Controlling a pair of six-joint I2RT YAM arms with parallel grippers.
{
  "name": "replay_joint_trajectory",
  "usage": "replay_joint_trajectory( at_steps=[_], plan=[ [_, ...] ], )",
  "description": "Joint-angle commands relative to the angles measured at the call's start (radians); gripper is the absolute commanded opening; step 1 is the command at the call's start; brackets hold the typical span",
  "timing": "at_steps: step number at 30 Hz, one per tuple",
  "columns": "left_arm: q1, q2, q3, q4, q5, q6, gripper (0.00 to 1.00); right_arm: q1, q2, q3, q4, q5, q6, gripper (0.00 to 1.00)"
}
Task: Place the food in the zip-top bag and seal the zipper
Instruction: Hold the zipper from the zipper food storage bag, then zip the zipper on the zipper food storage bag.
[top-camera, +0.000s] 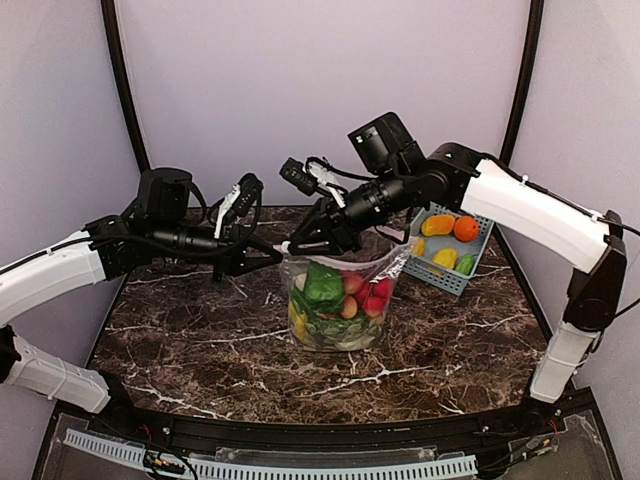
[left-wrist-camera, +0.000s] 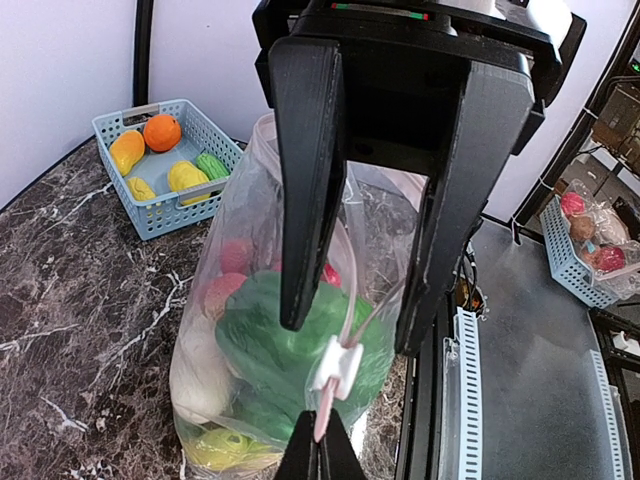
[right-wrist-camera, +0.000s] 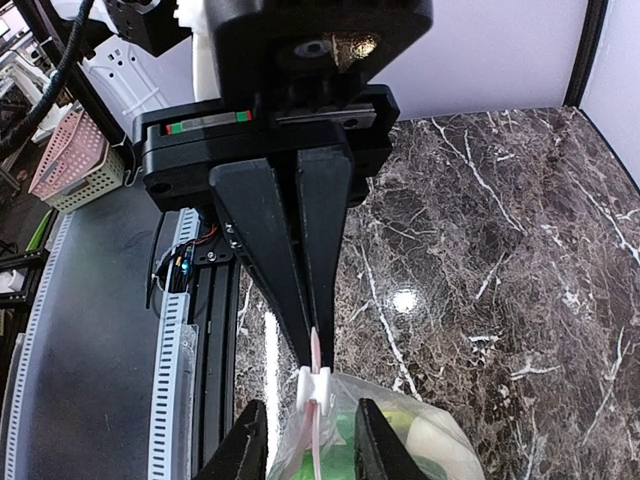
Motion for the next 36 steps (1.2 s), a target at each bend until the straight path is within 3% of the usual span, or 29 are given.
replay_joint_trajectory(
  at_steps=[1,13,36],
  plan=[
    [0.008,-0.013,-0.012,0.031,0.023,0.009,0.01,0.016,0.029,0.038,0.028,-0.018,0.000,0.26],
    [0.011,-0.024,-0.017,0.031,0.010,0.008,0.01,0.016,0.045,0.045,0.026,-0.013,0.000,0.00],
    [0.038,-0.061,-0.035,0.038,-0.091,-0.019,0.01,0.017,-0.025,0.008,-0.047,0.113,-0.011,0.00]
  ],
)
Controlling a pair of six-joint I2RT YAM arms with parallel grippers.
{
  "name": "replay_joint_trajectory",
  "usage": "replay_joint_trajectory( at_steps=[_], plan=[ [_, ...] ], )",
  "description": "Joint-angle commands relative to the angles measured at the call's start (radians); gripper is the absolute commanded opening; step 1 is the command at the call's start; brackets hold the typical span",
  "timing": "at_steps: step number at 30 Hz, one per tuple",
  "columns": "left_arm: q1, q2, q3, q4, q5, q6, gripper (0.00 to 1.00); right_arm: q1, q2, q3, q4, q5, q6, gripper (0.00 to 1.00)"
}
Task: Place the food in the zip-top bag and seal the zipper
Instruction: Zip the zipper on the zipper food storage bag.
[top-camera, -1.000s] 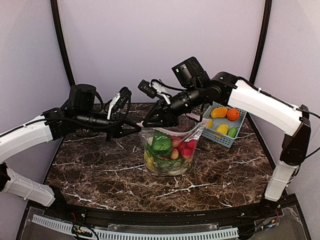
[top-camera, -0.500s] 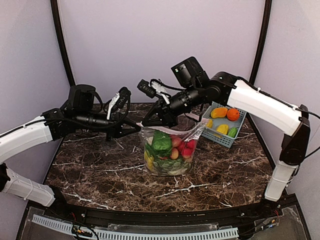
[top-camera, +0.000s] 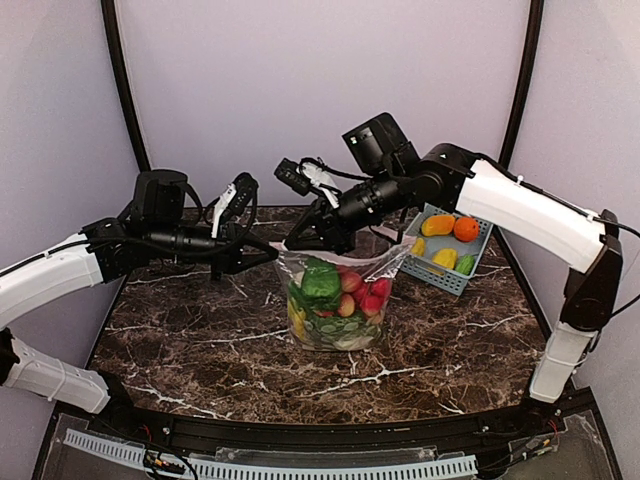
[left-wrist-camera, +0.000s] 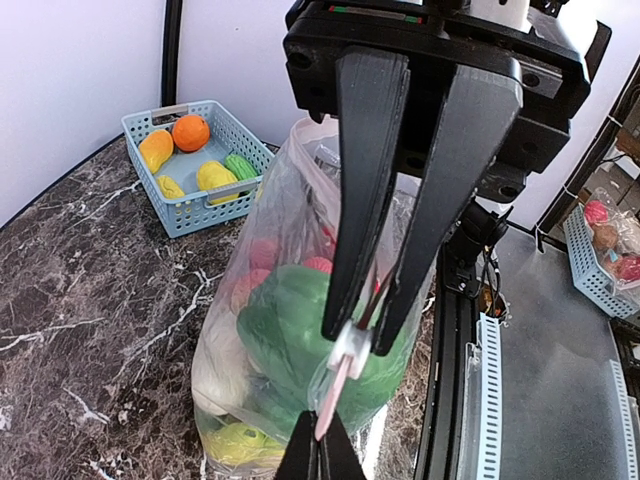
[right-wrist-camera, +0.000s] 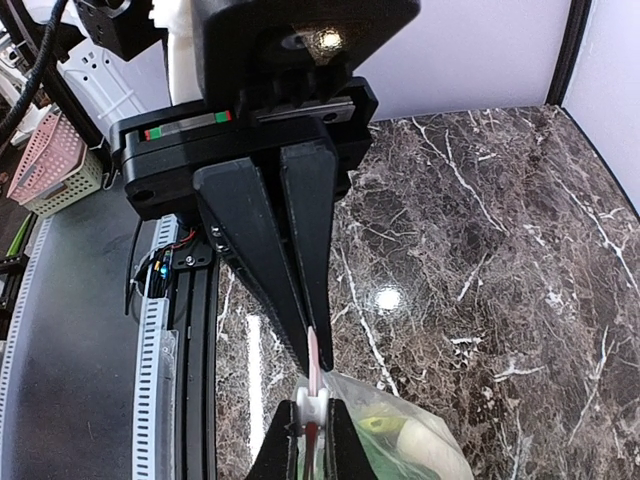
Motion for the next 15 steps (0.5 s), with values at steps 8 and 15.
replay_joint_trajectory(
  at_steps=[8,15],
  plan=[
    [0.027,-0.040,-0.016,0.028,-0.033,-0.018,0.01,0.005,-0.091,-0.049,-0.069,0.100,-0.002,0.00],
    [0.035,-0.050,-0.021,0.026,-0.063,-0.024,0.01,0.005,-0.124,-0.093,-0.072,0.136,0.016,0.00]
  ],
)
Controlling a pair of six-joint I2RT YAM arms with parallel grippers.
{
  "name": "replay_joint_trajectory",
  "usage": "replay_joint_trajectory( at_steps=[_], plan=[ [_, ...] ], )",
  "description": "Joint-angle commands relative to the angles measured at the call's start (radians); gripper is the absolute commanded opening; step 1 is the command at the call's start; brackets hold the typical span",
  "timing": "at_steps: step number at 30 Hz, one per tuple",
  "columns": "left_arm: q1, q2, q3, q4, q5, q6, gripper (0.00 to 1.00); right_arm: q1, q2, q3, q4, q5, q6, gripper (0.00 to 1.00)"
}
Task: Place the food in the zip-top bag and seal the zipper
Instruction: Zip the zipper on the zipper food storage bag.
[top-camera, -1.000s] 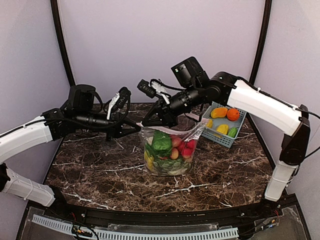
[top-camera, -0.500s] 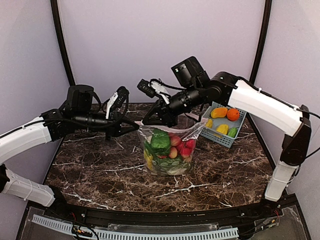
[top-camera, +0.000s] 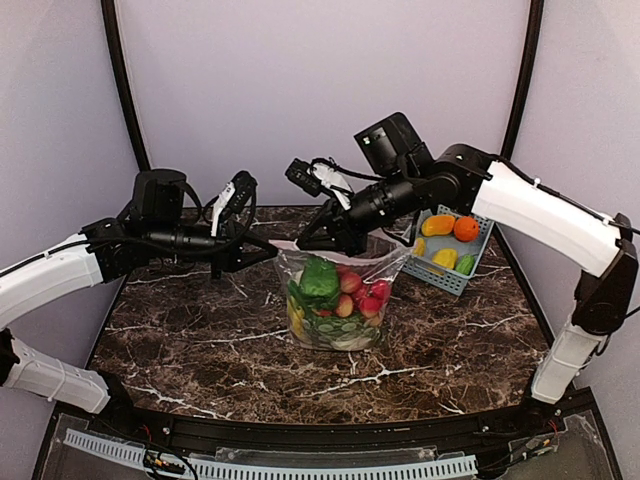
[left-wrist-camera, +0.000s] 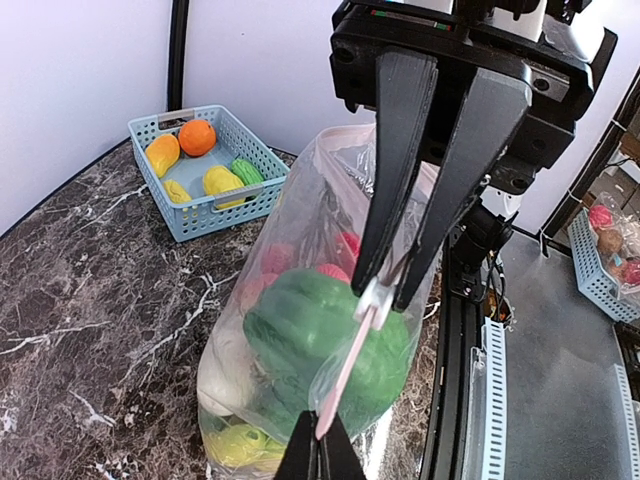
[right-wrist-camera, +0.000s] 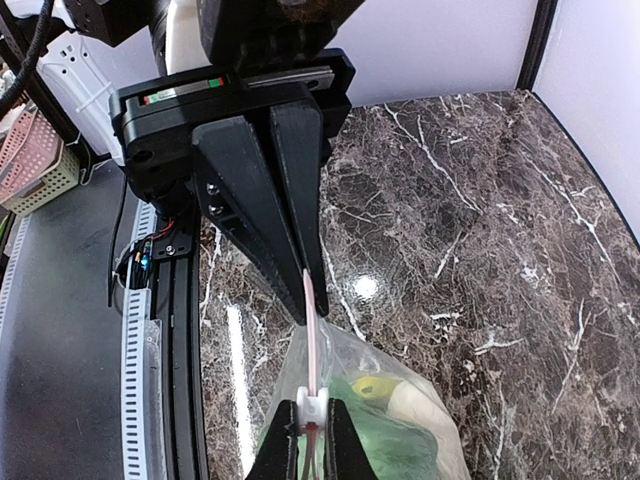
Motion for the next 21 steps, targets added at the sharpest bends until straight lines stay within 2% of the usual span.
replay_joint_trajectory(
  at_steps=[1,12,21],
  plan=[
    [0.032,-0.049,-0.021,0.017,-0.042,-0.023,0.01,0.004,-0.059,-0.043,-0.054,0.052,0.016,0.00],
    [0.056,-0.061,-0.034,0.036,-0.018,-0.038,0.01,0.000,-0.129,-0.127,-0.050,0.108,0.049,0.00],
    [0.059,-0.066,-0.038,0.025,-0.058,-0.042,0.01,-0.017,-0.198,-0.203,-0.047,0.145,0.074,0.00]
  ],
)
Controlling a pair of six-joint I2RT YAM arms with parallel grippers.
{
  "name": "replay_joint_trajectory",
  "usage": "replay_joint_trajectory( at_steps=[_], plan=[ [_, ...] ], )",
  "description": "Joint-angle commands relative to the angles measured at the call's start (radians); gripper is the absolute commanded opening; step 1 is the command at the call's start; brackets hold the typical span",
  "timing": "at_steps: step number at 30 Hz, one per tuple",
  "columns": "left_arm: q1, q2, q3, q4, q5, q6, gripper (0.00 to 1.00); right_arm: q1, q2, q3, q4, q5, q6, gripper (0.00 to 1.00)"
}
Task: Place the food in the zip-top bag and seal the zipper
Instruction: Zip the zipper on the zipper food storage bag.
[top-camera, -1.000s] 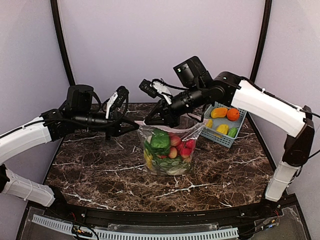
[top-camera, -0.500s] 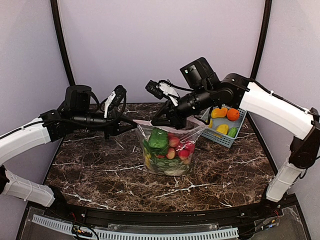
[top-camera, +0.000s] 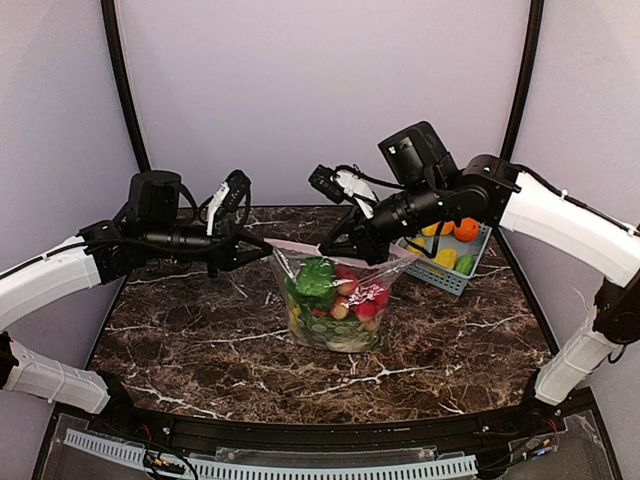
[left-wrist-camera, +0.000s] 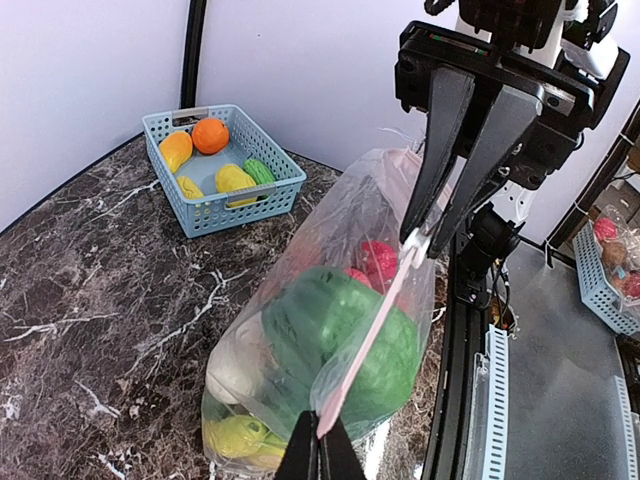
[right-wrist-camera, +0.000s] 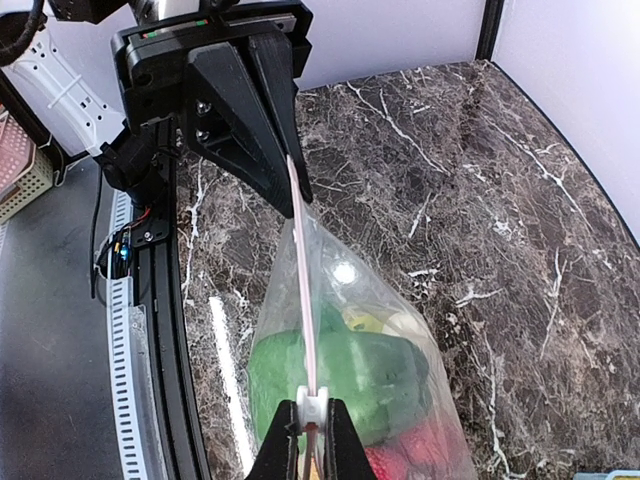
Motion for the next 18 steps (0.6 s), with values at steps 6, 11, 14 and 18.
replay_joint_trajectory(
  at_steps=[6,11,14,18],
  plan=[
    [0.031,-0.040,-0.014,0.008,-0.064,-0.022,0.01,-0.031,-0.107,-0.086,-0.067,0.053,0.040,0.00],
    [0.032,-0.031,-0.016,0.021,-0.029,-0.033,0.01,-0.035,-0.117,-0.105,-0.045,0.026,0.049,0.00],
    [0.032,-0.020,-0.019,0.037,0.016,-0.044,0.02,-0.036,-0.106,-0.100,-0.035,-0.007,0.052,0.00],
    [0.032,0.003,-0.026,0.076,0.159,-0.062,0.23,-0.035,-0.085,-0.088,-0.030,-0.048,0.053,0.00]
  ],
)
